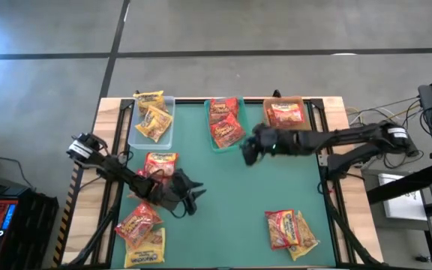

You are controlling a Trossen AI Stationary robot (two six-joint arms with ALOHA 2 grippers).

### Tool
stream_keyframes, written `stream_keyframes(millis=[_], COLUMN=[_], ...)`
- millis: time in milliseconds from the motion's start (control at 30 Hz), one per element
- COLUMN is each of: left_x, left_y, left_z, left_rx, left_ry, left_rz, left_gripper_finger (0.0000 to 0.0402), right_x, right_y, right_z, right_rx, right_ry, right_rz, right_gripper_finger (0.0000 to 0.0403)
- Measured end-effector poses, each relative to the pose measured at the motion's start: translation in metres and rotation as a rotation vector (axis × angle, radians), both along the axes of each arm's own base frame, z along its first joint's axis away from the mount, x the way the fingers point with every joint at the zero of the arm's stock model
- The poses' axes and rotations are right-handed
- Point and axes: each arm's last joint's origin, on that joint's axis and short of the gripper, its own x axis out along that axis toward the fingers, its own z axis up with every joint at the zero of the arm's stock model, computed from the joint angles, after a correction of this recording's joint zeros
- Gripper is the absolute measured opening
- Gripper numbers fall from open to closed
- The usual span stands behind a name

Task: Sort Maruchan noodles
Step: Put the orange noodle pack into the orange bin

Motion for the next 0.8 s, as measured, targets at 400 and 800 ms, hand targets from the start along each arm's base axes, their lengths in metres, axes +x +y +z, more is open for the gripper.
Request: stream_keyframes(millis=[400, 800], left_x=[-0.025, -0.082], left_y=[-0.044, -0.037], left_z=[0.019, 0.062], left_rx=[-0.119, -0.177], left_ry=[0.017, 0.443], left_rz=[-0.161, -0.026], left_gripper_finger=[0.0116, 0.0116], right_x=[0.045, 0.047], right_y=[0.089, 0.114], right_z=[-0.036, -0.051], right_rx=[0.086, 0.121], right_ry=[-0.172, -0.155], right_rz=[0.238, 0.296], right_gripper_finger=[0.0185, 0.0185])
